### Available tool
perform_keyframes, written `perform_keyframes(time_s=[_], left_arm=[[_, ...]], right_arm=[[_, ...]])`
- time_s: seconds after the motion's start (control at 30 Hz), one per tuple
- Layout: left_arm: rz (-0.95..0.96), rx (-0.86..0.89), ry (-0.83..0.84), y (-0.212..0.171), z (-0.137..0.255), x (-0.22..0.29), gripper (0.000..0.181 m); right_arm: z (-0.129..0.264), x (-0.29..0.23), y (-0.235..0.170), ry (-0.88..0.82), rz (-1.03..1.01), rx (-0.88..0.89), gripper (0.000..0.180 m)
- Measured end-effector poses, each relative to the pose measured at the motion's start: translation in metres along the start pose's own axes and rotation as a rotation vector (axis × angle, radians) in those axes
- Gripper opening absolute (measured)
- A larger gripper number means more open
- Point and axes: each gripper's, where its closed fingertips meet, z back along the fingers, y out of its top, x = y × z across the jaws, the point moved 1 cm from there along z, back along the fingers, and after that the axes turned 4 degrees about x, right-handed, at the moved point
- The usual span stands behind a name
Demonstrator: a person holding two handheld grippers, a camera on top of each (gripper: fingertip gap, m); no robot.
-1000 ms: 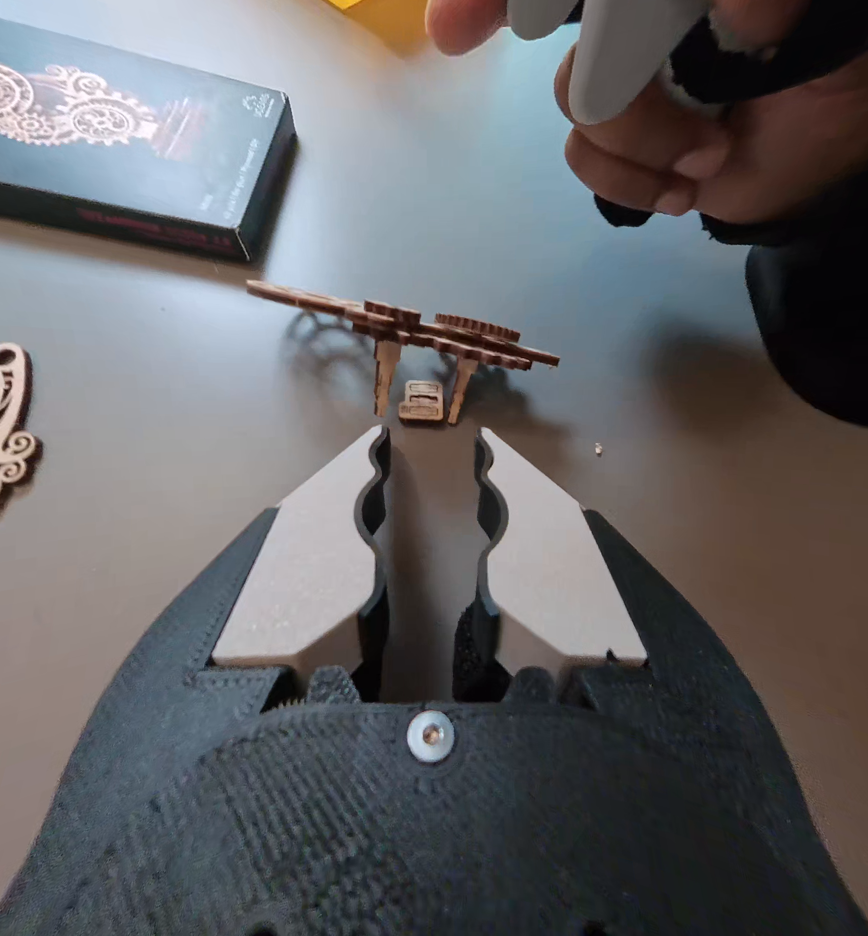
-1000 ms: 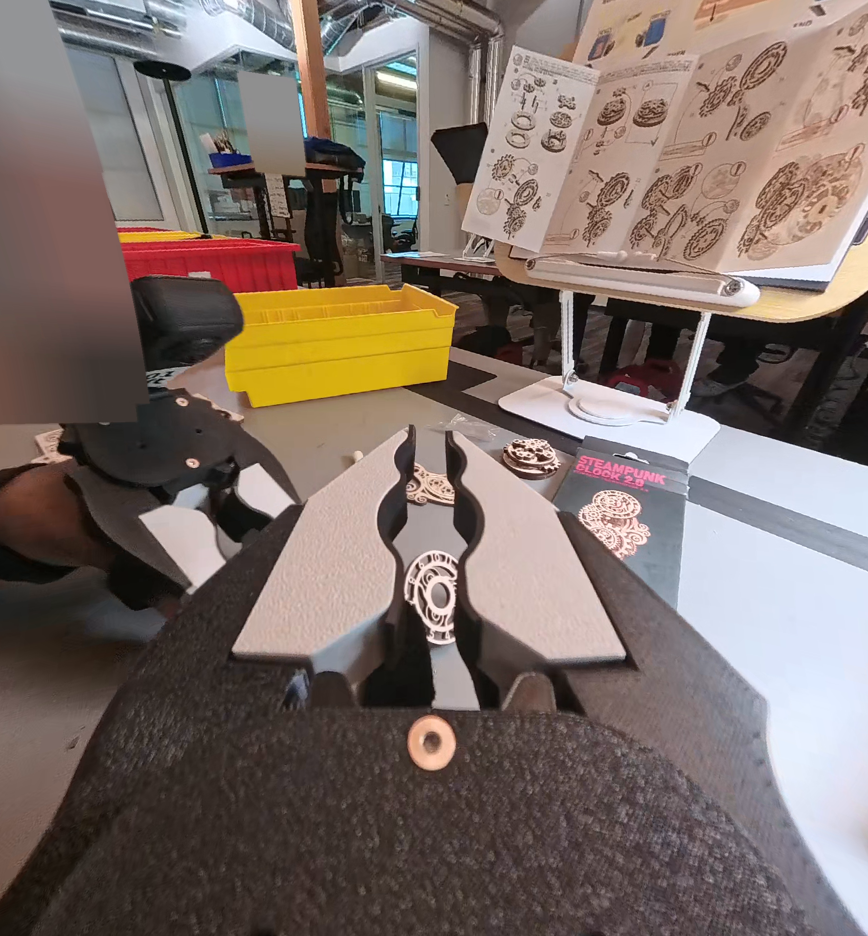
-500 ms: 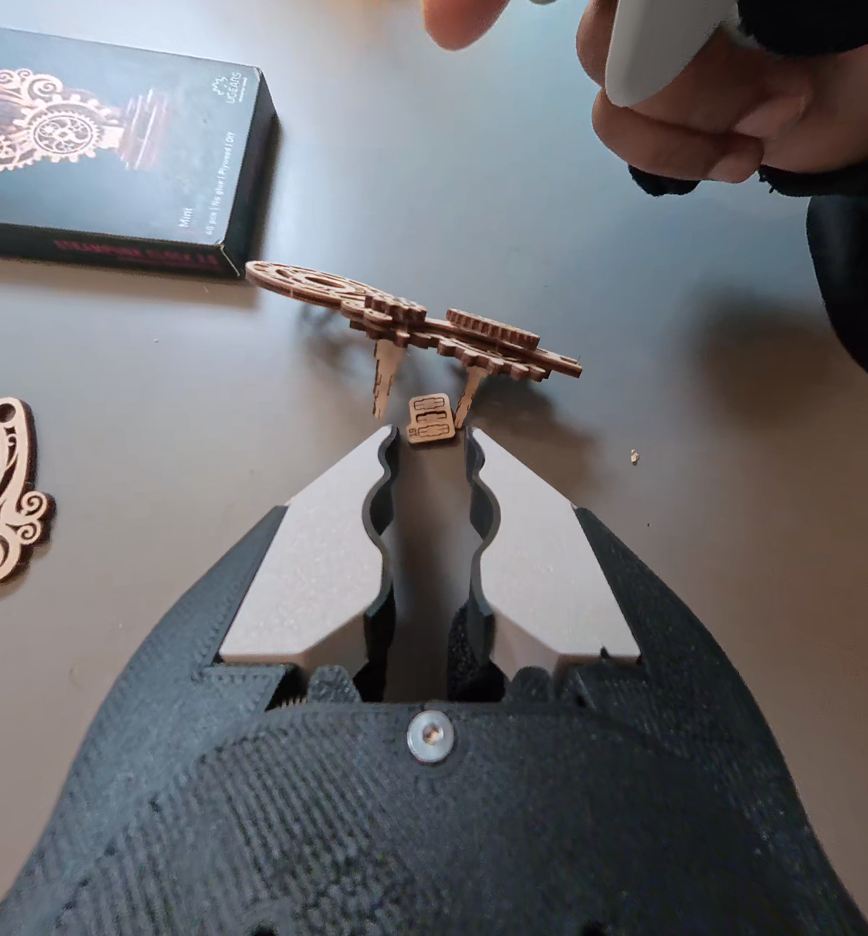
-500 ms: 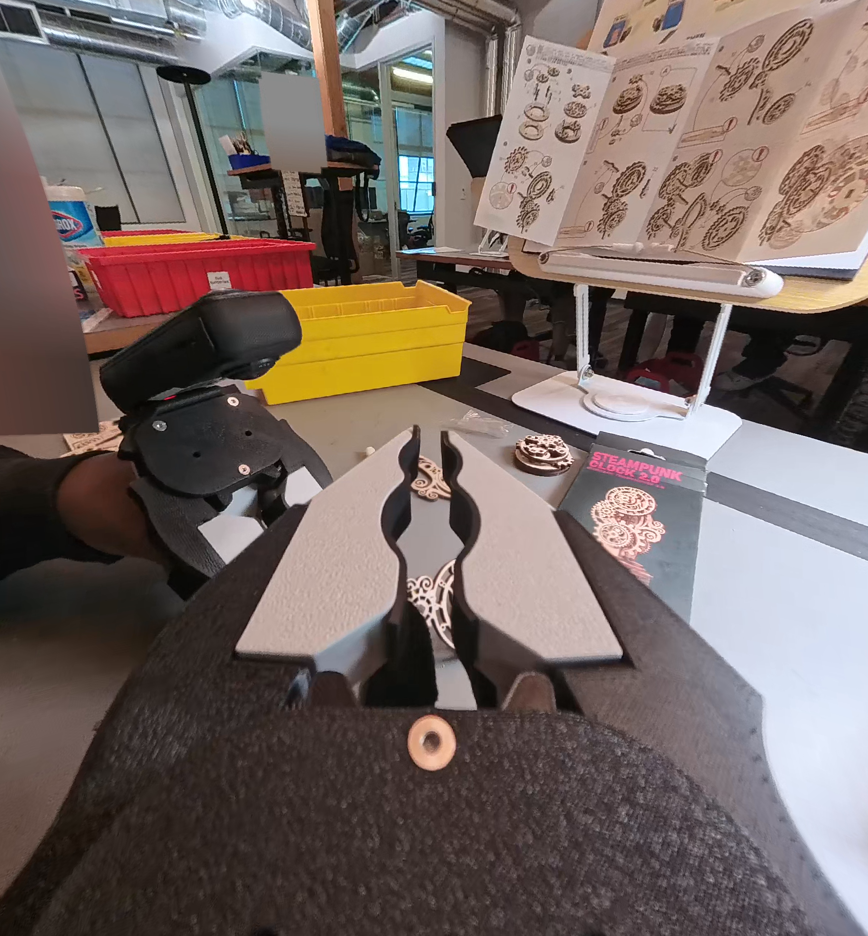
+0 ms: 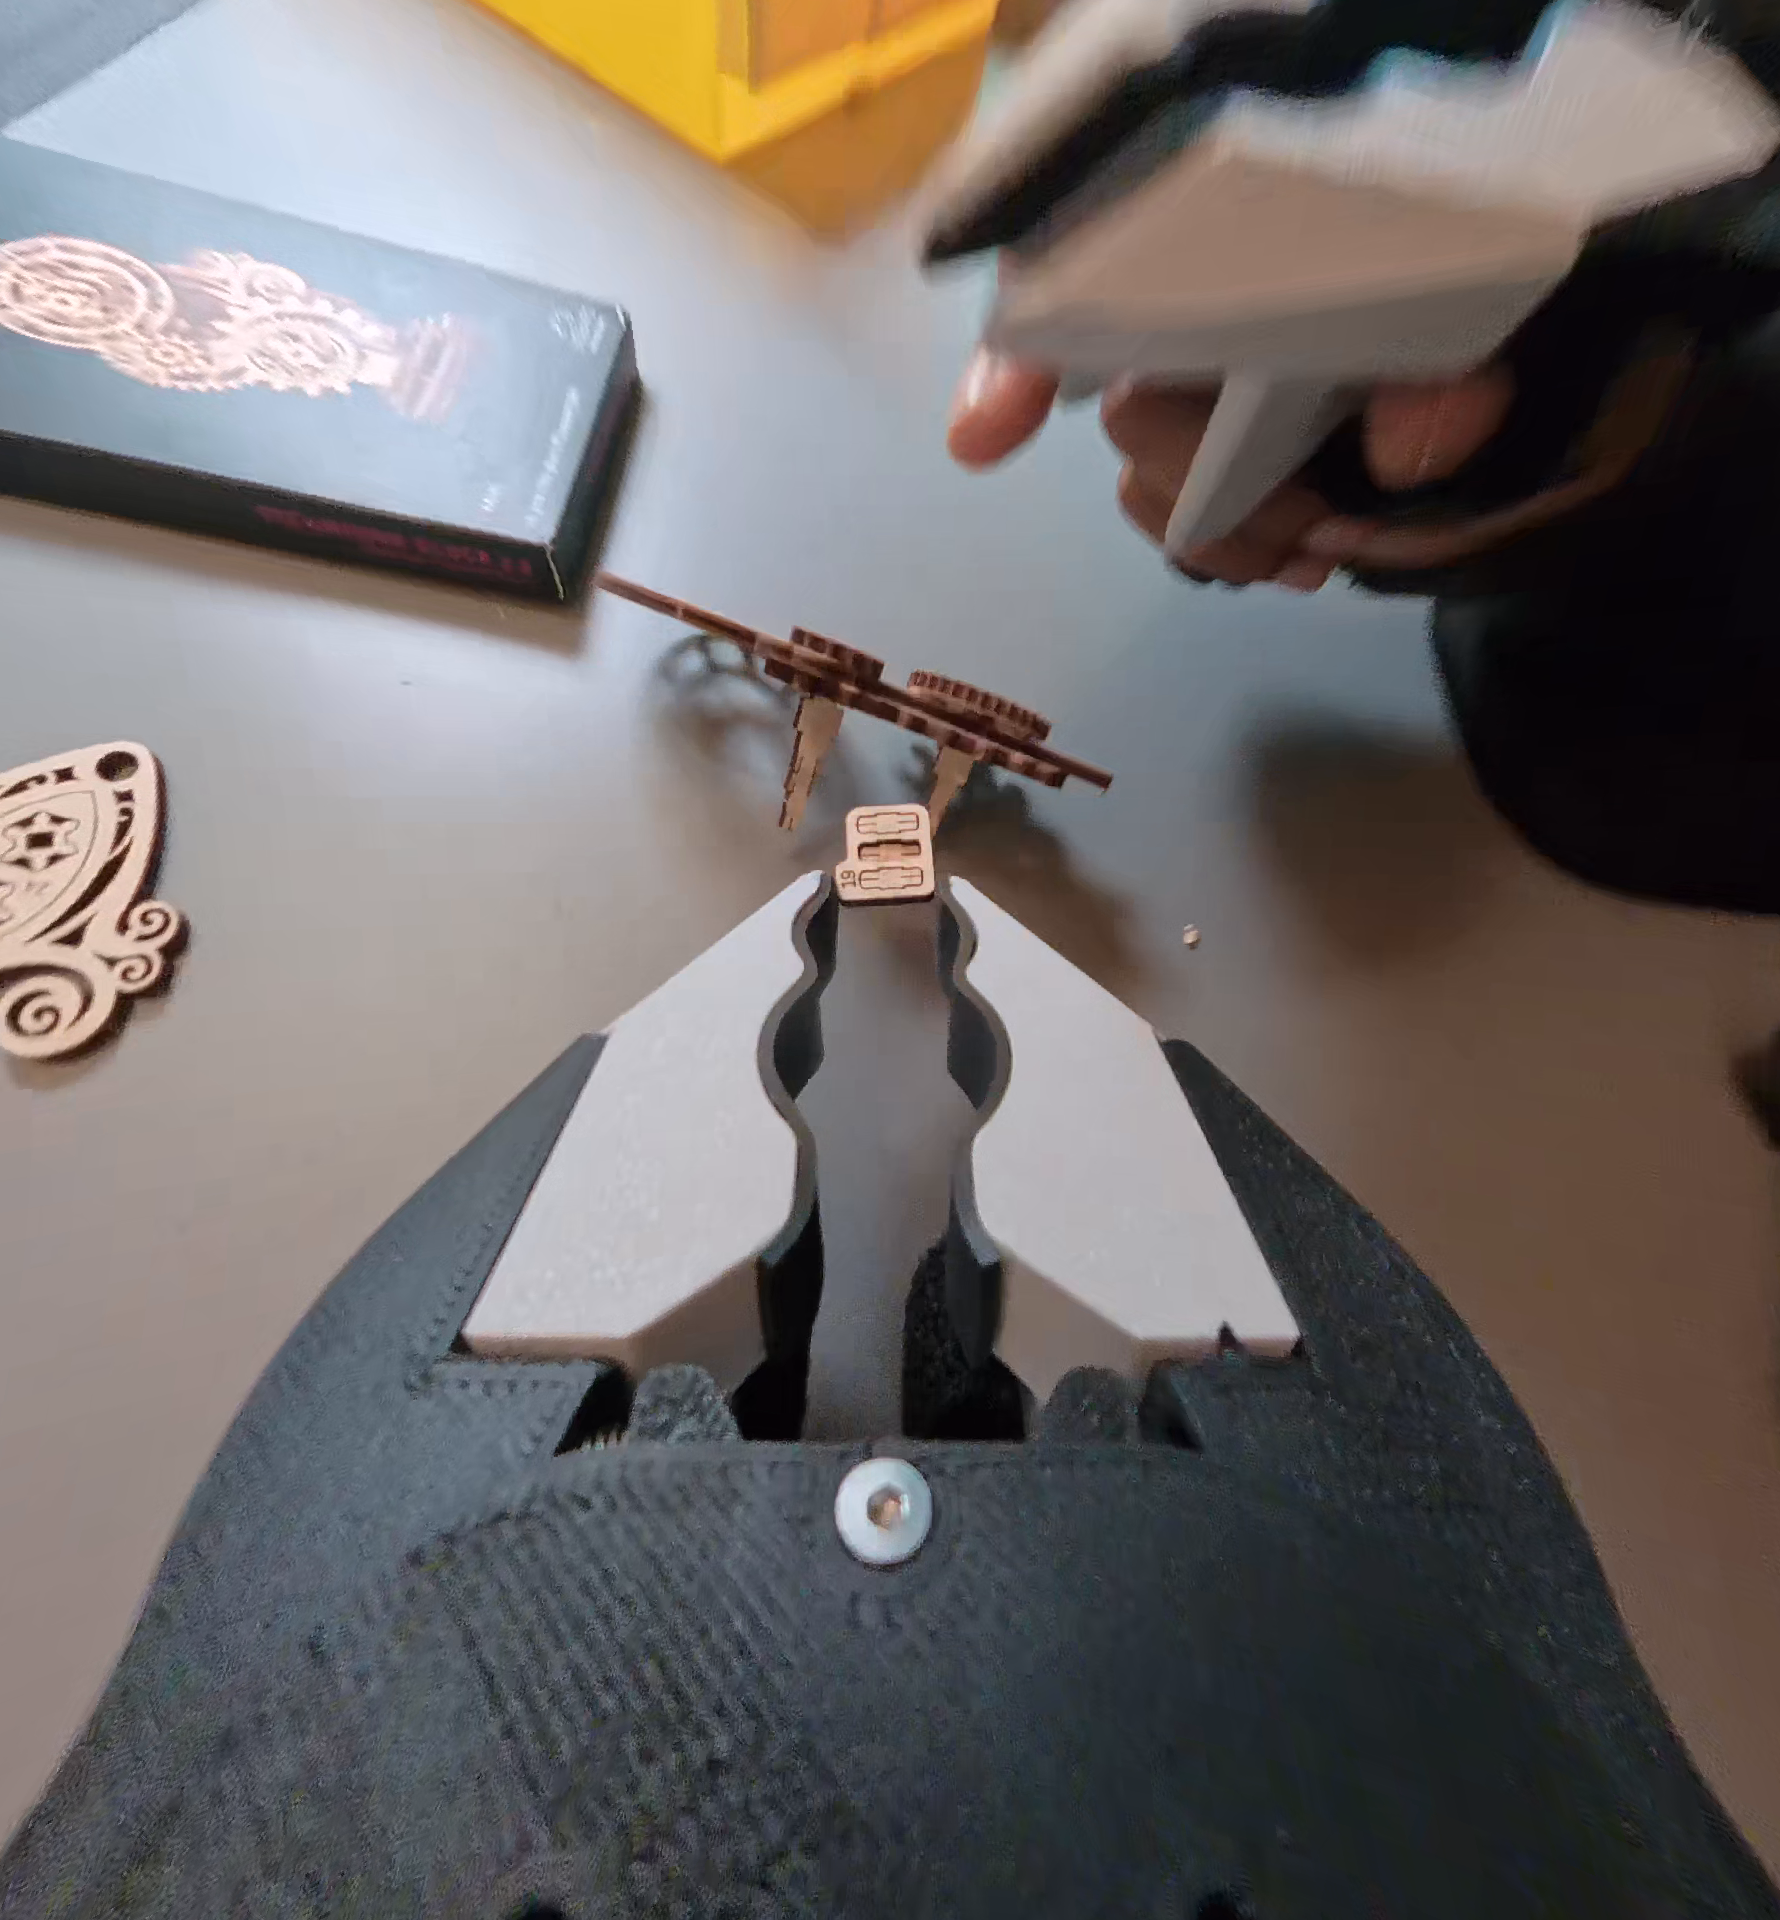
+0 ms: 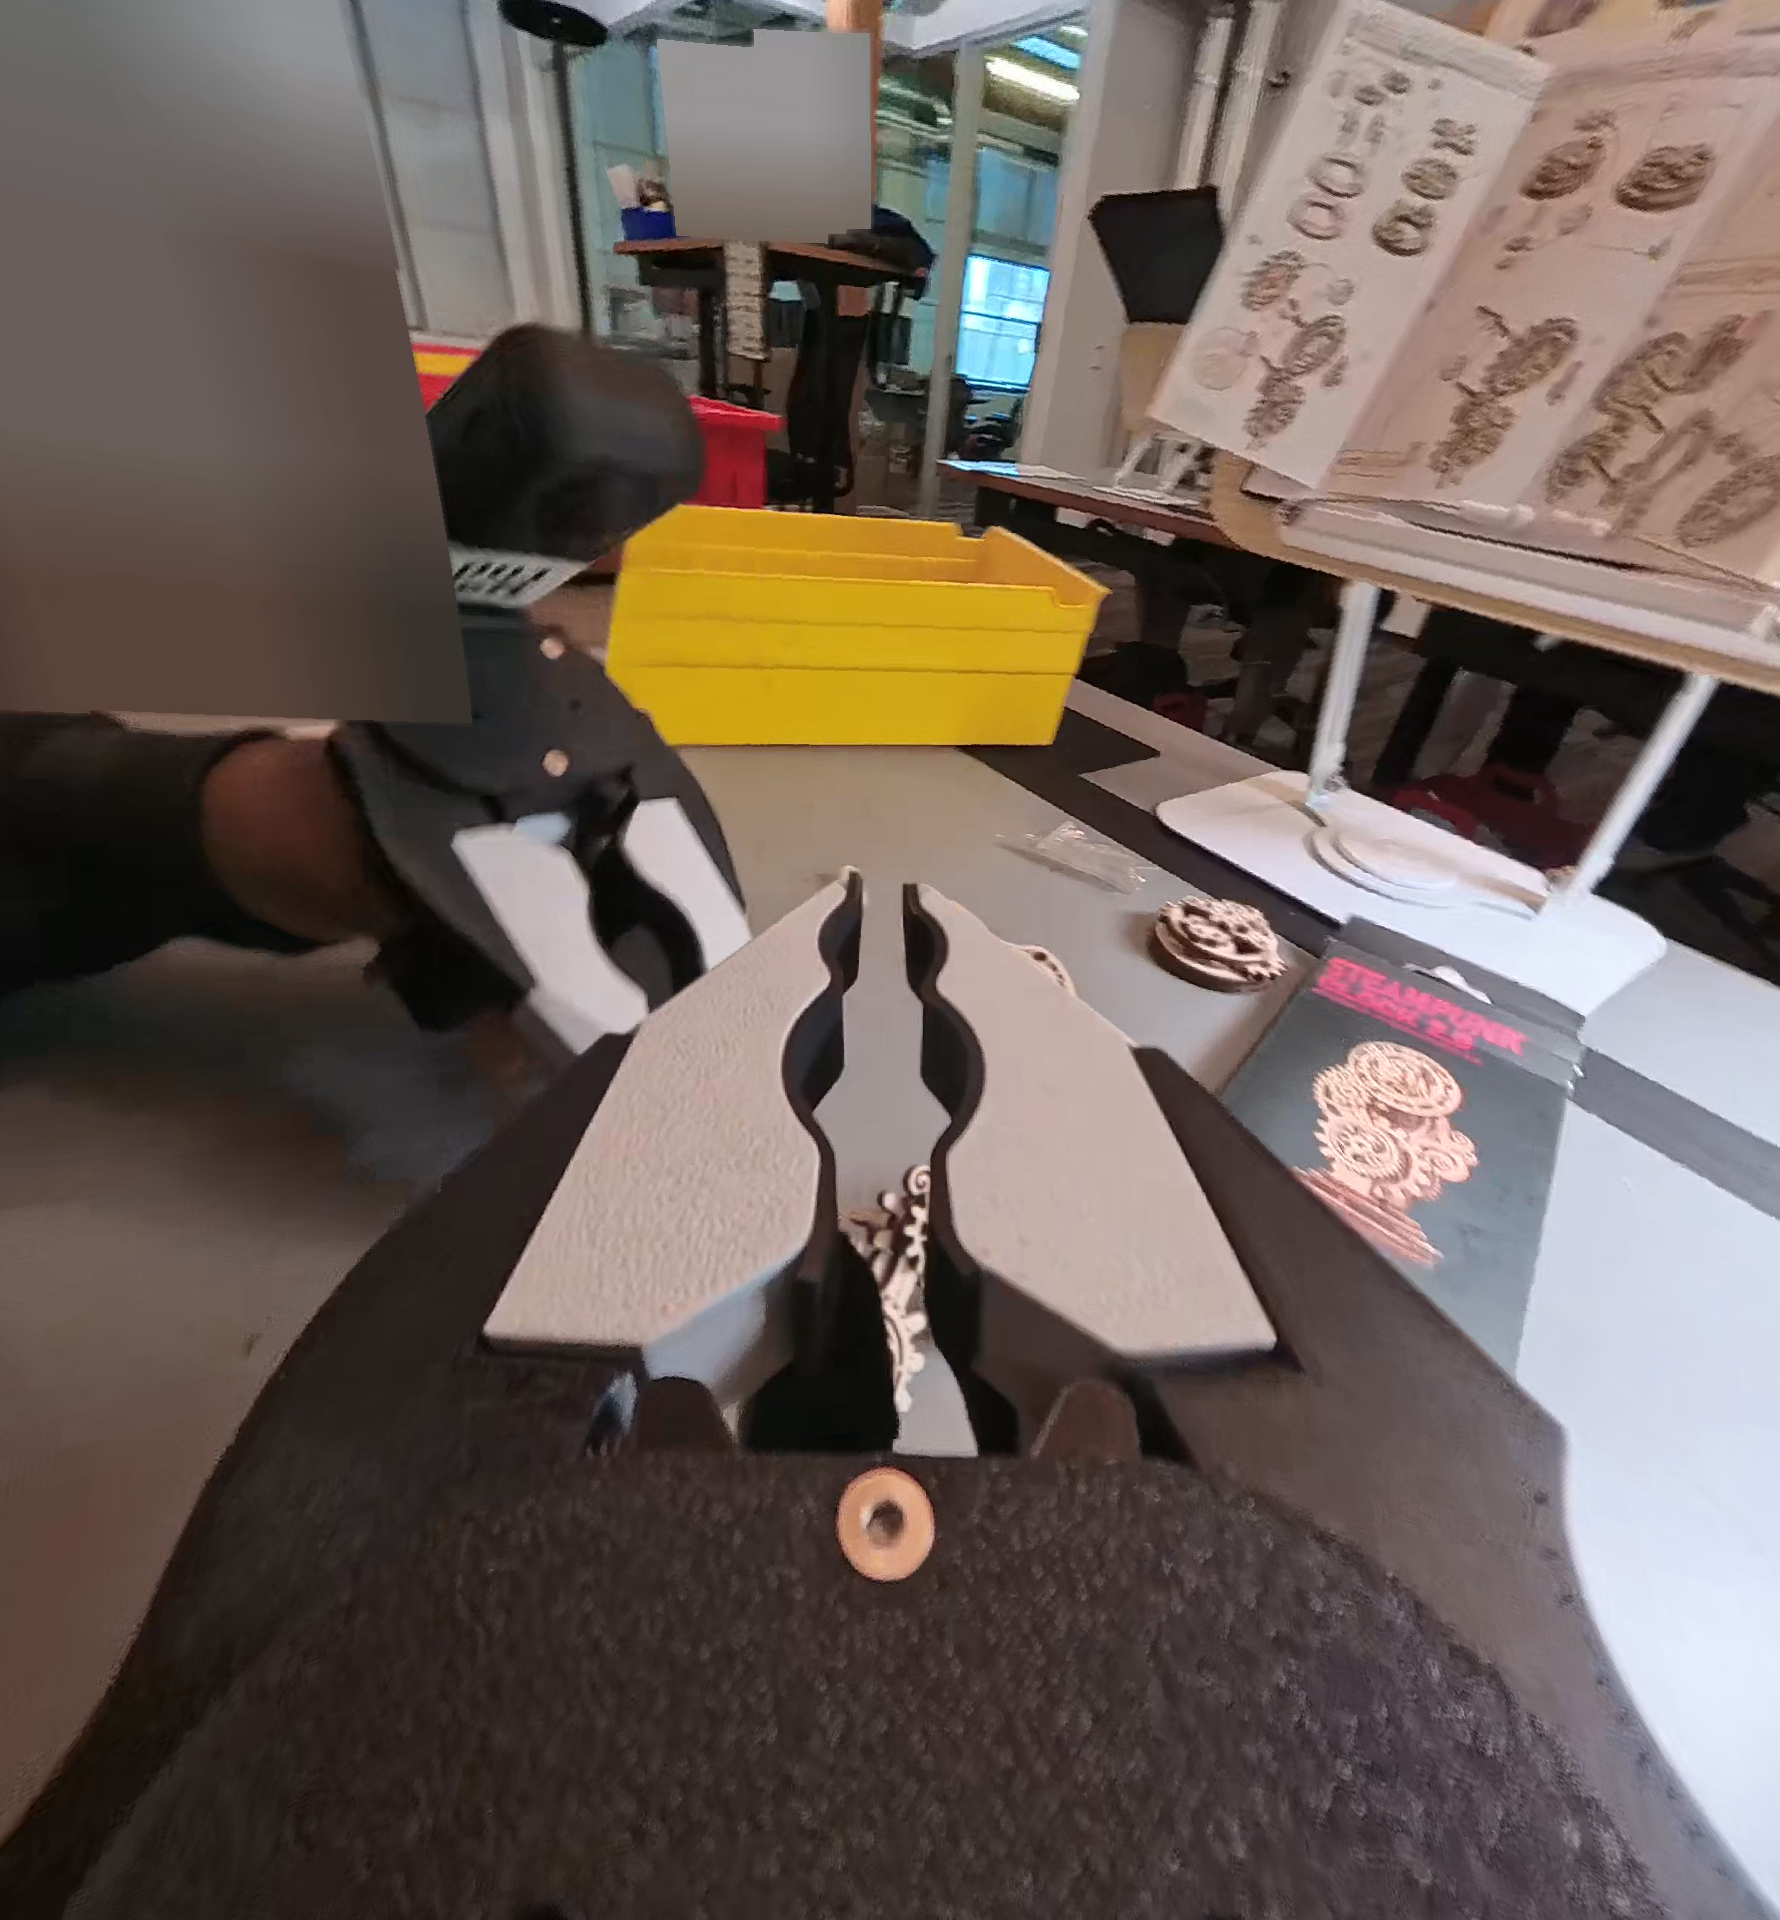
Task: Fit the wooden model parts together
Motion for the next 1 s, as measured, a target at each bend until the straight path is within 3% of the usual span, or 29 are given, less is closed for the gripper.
perform_keyframes(time_s=[0.03,0.3,0.53,0.77,0.87,1.0], left_arm=[[0.023,0.053,-0.009,0.004,0.009,0.000,0.017],[-0.194,0.315,0.057,0.044,0.062,0.011,0.016],[-0.463,0.336,0.201,0.050,0.062,0.022,0.017],[-0.618,0.280,0.334,0.048,0.060,0.018,0.017],[-0.591,0.320,0.310,0.051,0.061,0.020,0.018],[-0.261,0.463,0.098,0.059,0.070,0.018,0.028]], right_arm=[[-0.001,-0.007,-0.001,0.035,0.030,-0.008,0.007],[-0.007,-0.037,-0.016,0.167,0.106,-0.066,0.012],[-0.011,-0.048,0.001,0.297,-0.415,-0.003,0.021],[-0.011,-0.042,-0.007,0.286,-0.528,-0.035,0.005],[-0.010,-0.043,-0.004,0.303,-0.527,-0.019,0.003],[-0.004,-0.040,0.004,0.296,-0.384,0.036,0.001]])
